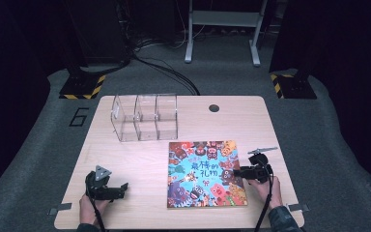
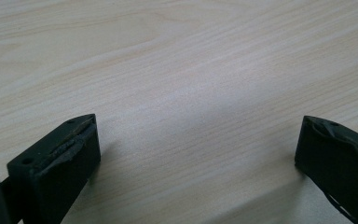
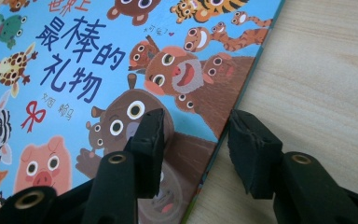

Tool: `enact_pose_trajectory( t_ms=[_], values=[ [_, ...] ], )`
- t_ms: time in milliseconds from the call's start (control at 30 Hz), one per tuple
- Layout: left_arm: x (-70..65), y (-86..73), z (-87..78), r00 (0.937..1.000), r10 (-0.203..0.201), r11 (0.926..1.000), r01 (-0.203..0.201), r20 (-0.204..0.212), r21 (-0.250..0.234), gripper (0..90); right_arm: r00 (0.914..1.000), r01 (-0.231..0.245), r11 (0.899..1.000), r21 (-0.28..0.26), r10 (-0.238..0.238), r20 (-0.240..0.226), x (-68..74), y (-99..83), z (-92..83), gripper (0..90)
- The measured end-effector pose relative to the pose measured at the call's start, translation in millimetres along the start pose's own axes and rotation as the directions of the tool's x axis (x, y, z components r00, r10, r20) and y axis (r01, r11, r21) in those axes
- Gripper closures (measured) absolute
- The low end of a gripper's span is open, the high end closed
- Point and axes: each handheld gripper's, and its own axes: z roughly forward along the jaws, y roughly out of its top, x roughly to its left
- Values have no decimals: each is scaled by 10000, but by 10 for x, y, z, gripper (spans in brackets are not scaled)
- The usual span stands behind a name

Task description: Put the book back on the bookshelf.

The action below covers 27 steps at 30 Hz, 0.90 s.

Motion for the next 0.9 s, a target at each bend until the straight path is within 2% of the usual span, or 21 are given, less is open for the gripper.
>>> enact_pose_trajectory(
  t_ms=[100,133,167,200,300,367,433,467,500,533,567,600,667,700,733,800,833,867,900],
  values=[
    [5,2,-2,10000,96,10000,-96,-12,22,0,9998,-152,9995,-281,148,-137,5,-32,10,600],
    [4,3,-2,10000,83,10000,-83,-17,26,0,9992,-309,9993,-224,303,-251,28,-42,10,607],
    [5,4,-1,10000,85,10000,-85,-1,35,0,9994,-146,9992,-377,133,-333,36,-52,26,610],
    [2,7,1,10000,54,10000,-54,-29,37,0,9990,-257,9992,-315,245,-373,71,-59,30,610],
    [-14,23,10,10000,-25,9999,26,-50,114,0,9992,-160,9994,-306,148,-384,122,-54,56,610],
    [-22,54,5,9999,-50,9990,54,-108,447,0,9992,-126,9995,-301,114,-385,132,-47,64,611],
    [-31,66,10,9998,-68,9988,76,-162,481,1,9991,-136,9992,-366,121,-404,143,-50,72,610],
    [-43,84,8,9999,-48,9977,59,-165,677,2,9992,-6,9992,-400,-10,-401,141,-48,77,610],
    [-67,89,19,9997,-218,9980,226,-144,588,1,9993,41,9994,-329,-53,-383,149,-45,76,607],
    [-74,95,21,9998,-195,9982,199,-66,559,1,9988,302,9991,-312,-313,-371,160,-39,83,605],
    [-102,104,36,9994,-341,9982,344,-76,492,0,9978,490,9980,-399,-507,-424,161,-34,99,605],
    [-109,112,40,9998,-222,9983,223,-24,545,0,9971,527,9979,-388,-547,-535,166,-27,110,605],
    [-149,134,60,9994,-302,9985,295,147,458,0,9956,735,9966,-371,-755,-555,172,-10,125,605],
    [-149,134,60,9994,-302,9985,295,147,458,0,9956,735,9967,-333,-753,-565,180,-2,132,605],
    [-190,164,71,9990,-239,9983,219,367,536,1,9954,723,9969,-325,-742,-609,186,4,138,605],
    [-230,181,86,9992,-187,9989,171,365,429,1,9942,849,9956,-385,-872,-636,190,11,151,604],
    [-244,191,91,9992,-41,9988,22,387,489,1,9935,918,9951,-378,-941,-638,191,15,154,604],
    [-263,192,103,9991,-163,9992,149,387,379,1,9941,840,9959,-341,-861,-661,200,15,156,604],
    [-281,199,114,9989,-91,9990,71,453,446,1,9934,905,9952,-369,-929,-679,198,13,159,604]
  ],
)
